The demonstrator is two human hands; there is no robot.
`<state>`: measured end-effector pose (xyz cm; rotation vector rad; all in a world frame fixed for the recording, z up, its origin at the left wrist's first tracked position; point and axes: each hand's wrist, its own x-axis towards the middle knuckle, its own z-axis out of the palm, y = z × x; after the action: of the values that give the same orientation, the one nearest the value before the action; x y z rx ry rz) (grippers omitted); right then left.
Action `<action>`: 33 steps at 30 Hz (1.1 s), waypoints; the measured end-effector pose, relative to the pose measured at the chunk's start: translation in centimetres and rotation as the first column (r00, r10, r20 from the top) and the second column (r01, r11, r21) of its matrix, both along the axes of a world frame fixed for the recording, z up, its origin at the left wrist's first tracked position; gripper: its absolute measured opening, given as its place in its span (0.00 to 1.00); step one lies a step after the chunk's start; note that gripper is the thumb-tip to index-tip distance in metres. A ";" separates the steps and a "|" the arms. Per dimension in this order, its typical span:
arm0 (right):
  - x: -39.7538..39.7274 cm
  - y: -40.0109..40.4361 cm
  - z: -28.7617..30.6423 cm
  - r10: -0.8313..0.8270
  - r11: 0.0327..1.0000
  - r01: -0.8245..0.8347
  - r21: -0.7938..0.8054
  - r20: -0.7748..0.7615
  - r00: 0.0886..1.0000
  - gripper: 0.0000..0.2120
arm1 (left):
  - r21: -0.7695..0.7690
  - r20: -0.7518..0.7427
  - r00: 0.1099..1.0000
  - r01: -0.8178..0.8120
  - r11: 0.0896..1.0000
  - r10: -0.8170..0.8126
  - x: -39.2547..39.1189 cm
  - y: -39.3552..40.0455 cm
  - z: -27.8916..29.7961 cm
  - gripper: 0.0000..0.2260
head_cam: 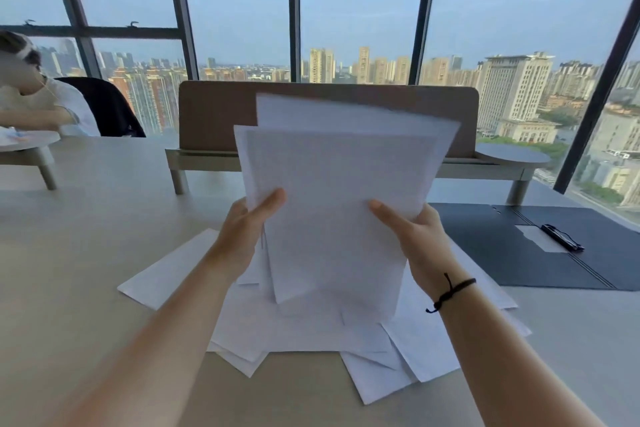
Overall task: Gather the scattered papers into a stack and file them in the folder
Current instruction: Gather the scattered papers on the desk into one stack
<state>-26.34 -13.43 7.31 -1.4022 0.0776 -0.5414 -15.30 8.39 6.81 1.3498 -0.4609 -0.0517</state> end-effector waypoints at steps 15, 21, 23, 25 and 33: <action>1.6 -0.4 -0.9 0.020 0.999 -0.021 -0.030 -0.032 0.999 0.13 | 0.046 0.024 0.999 0.026 0.999 -0.027 1.4 -1.5 -1.7 0.14; 2.5 -0.9 -3.1 0.018 0.996 -0.027 -0.086 -0.105 0.994 0.12 | 0.027 -0.109 0.987 -0.119 0.993 0.121 1.4 -2.0 -3.0 0.04; 2.8 -2.4 -4.9 -0.080 0.977 0.038 -0.209 -0.196 0.977 0.15 | 0.005 -0.167 0.958 -0.234 0.972 0.231 2.7 -1.3 -3.3 0.04; 3.0 -3.9 -7.1 -0.196 0.906 0.052 -0.420 -0.306 0.932 0.22 | -0.144 -0.287 0.929 -0.284 0.948 0.235 4.4 -0.3 -3.9 0.03; 4.2 -5.0 -11.8 -0.531 0.329 -0.344 -0.880 -0.473 0.703 0.37 | -0.055 -0.533 0.845 -0.092 0.994 0.048 7.4 1.8 -8.3 0.09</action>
<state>-22.10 -18.42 -4.45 -2.8194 0.5887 -0.0094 -7.87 10.15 -1.54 1.2089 0.0595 -0.3375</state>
